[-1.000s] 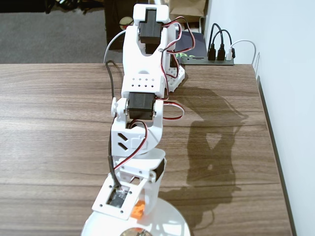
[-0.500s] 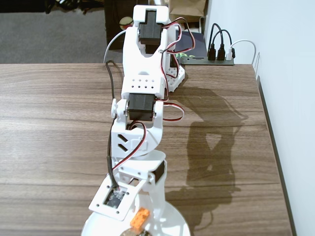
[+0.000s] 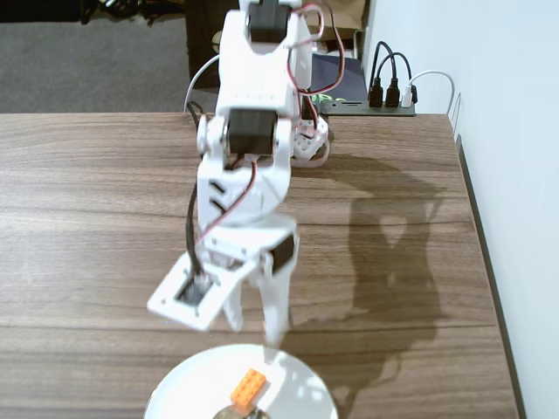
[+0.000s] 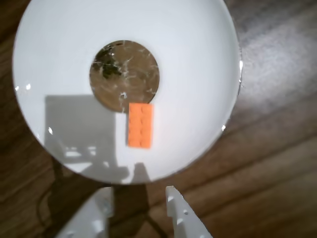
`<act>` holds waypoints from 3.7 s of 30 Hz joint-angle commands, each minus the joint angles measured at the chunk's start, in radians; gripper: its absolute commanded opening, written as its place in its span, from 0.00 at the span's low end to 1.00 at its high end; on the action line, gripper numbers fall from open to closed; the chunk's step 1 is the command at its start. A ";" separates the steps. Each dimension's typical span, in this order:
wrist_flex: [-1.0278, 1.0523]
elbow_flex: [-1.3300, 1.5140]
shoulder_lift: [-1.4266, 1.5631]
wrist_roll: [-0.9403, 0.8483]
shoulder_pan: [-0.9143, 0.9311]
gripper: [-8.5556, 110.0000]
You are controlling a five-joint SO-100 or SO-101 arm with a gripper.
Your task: Grasp a lego block and put it on the plate.
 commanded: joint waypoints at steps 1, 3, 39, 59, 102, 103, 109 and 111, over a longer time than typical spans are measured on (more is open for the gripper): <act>-0.002 0.089 0.183 0.029 -0.015 0.11; -0.006 0.186 0.275 0.060 -0.031 0.08; -0.011 1.353 1.503 0.890 -0.095 0.08; 0.115 1.551 1.904 0.986 -0.078 0.08; 0.126 1.557 1.928 1.020 -0.072 0.08; 0.126 1.557 1.928 1.020 -0.072 0.08; 0.126 1.557 1.928 1.020 -0.072 0.08; 0.126 1.557 1.928 1.020 -0.072 0.08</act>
